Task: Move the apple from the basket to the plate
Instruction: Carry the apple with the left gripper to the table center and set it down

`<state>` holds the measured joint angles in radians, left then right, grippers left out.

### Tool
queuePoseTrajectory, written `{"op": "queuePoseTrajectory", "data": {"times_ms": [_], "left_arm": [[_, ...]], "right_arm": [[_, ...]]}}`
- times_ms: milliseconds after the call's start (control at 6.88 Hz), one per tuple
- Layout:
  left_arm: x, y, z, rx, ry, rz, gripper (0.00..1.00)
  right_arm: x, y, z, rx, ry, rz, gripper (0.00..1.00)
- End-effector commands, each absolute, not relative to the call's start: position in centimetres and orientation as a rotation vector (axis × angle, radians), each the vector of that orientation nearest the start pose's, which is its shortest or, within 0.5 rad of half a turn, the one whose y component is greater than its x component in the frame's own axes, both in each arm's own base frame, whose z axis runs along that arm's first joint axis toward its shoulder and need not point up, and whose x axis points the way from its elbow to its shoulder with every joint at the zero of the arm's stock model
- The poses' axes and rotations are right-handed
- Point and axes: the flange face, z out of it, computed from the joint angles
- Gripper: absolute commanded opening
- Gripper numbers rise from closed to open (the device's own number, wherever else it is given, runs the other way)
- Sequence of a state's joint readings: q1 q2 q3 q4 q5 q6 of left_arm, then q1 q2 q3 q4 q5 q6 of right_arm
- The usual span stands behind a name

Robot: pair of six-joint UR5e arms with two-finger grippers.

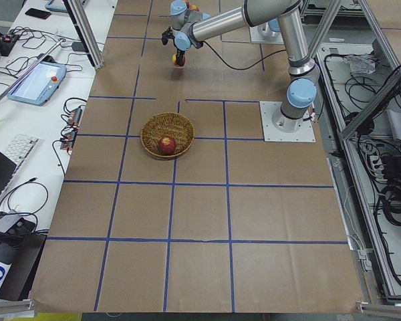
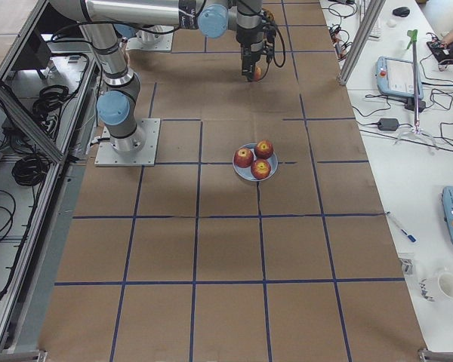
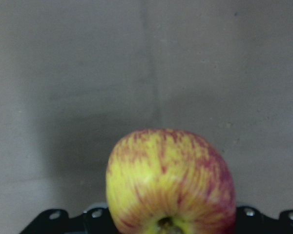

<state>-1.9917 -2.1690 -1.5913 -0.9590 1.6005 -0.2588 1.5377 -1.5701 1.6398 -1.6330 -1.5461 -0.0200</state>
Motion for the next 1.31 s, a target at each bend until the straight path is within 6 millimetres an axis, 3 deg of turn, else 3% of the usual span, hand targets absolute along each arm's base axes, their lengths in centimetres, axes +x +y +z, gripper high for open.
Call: {"op": "queuePoseTrajectory", "data": {"times_ms": [0,291,582,727,873,1164], "left_arm": [[-39.5,-54.5,18.0,0.281,3.100,-0.026,0.49],[-39.5,-54.4,17.8,0.284,3.099,-0.019,0.98],[-39.1,-54.7,19.6,0.276,3.104,-0.047,0.99],[-39.0,-54.5,22.2,0.276,3.112,-0.089,0.99],[-37.2,-53.7,27.2,0.260,3.108,-0.062,0.99],[-28.8,-52.3,38.1,0.272,3.100,0.010,0.99]], "right_arm": [[11.9,-49.5,46.0,0.024,3.117,0.009,1.00],[11.9,-49.5,45.9,0.022,3.117,0.013,1.00],[11.9,-49.5,46.0,0.022,3.120,0.011,1.00],[11.9,-49.5,46.0,0.019,3.120,0.009,1.00],[11.9,-49.5,46.0,0.019,3.121,0.009,1.00],[11.9,-49.9,46.1,0.017,3.122,0.002,1.00]]}}
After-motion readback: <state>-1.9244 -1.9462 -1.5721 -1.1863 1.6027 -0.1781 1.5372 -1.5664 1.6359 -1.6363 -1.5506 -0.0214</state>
